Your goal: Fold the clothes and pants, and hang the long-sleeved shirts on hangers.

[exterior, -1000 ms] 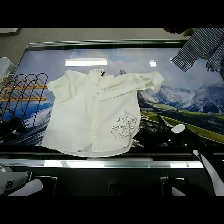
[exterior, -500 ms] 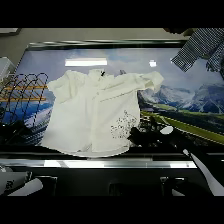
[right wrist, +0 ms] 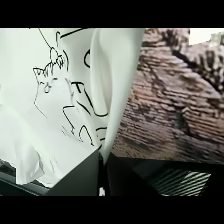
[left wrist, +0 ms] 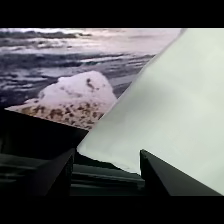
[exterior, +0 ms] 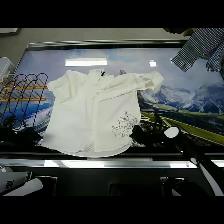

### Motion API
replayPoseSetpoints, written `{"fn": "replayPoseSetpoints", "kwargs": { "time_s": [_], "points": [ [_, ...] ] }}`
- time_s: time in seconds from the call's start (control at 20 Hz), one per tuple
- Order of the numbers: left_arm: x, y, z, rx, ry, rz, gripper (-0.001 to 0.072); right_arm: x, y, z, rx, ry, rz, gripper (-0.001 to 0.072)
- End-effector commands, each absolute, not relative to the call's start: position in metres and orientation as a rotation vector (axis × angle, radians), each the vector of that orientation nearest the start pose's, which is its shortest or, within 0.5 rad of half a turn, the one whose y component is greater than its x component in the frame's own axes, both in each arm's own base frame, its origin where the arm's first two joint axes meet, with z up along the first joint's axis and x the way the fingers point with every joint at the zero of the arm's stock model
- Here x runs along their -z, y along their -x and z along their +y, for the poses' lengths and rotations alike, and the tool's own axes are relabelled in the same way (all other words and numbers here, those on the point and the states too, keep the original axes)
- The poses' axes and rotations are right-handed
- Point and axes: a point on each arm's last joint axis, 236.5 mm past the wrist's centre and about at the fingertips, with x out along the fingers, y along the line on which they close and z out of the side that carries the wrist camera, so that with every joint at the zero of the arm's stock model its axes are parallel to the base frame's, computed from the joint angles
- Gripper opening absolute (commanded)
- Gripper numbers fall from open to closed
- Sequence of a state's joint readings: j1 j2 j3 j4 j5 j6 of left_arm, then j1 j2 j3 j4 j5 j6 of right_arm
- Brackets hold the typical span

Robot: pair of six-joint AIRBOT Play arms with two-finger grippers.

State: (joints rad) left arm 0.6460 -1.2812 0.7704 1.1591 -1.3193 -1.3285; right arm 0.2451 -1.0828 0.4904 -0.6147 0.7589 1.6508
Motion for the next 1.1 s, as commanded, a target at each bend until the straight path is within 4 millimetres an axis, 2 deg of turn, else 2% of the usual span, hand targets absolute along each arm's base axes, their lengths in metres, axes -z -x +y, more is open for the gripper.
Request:
{"fn": "replayPoseSetpoints", "kwargs": {
  "time_s": [0.0, 0.3, 0.55, 0.8, 1.05],
  "points": [
    [0.098, -0.241, 0.054, -0.003, 0.813, 1.549, 0.0476, 0.055, -0.264, 0.2, -0.223, -0.935, 1.345, 0.0026],
    [0.107, -0.242, 0.056, 0.015, 0.783, 1.558, 0.0475, 0.046, -0.265, 0.205, -0.254, -0.929, 1.351, 0.0027],
    [0.094, -0.258, 0.069, 0.011, 0.77, 1.506, 0.0444, 0.039, -0.269, 0.206, -0.267, -0.925, 1.338, 0.0027],
    [0.106, -0.243, 0.051, 0.069, 0.778, 1.578, 0.0444, 0.039, -0.27, 0.206, -0.266, -0.926, 1.336, 0.0027],
    [0.111, -0.237, 0.044, 0.086, 0.785, 1.603, 0.0444, 0.039, -0.27, 0.206, -0.266, -0.927, 1.336, 0.0027]
  ]
}}
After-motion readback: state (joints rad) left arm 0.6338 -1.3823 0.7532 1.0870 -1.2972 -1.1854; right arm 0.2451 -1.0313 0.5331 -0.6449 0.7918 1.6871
